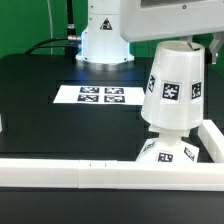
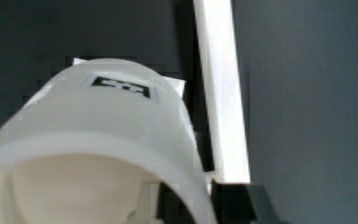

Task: Assemble lamp

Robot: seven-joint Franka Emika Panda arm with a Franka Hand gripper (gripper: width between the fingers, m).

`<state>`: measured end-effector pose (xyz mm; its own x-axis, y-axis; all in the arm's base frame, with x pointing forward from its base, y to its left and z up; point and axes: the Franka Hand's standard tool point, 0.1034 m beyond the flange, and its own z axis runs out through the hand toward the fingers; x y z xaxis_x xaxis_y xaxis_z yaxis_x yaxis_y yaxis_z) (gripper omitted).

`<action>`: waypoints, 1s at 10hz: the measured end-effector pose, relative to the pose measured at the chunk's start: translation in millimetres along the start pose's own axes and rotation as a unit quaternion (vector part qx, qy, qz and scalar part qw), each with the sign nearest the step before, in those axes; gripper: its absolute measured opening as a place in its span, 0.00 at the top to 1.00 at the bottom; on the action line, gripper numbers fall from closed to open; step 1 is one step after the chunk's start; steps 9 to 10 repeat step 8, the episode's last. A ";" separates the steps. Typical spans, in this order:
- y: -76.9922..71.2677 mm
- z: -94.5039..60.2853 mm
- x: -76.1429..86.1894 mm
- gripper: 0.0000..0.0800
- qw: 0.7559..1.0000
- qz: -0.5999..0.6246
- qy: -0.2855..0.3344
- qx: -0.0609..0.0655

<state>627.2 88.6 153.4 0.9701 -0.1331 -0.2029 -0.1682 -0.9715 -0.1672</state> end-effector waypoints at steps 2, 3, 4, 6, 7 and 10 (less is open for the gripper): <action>0.9 -2.5 -0.2 0.57 1.000 0.001 0.001 0.000; 3.4 -4.8 -2.1 0.57 1.000 -0.007 -0.003 -0.002; 8.6 -8.9 -3.7 0.33 1.000 -0.016 -0.004 -0.007; 14.5 -23.1 -14.0 0.15 1.000 -0.007 -0.014 -0.013; 10.6 -34.4 -21.3 0.15 0.999 0.003 -0.022 -0.024; 4.7 -38.1 -24.7 0.13 0.999 0.016 -0.023 -0.035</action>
Offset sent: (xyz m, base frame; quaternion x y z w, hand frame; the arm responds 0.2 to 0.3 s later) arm -0.0231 -0.0240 0.0093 -0.0538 -0.0371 -0.0587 0.9961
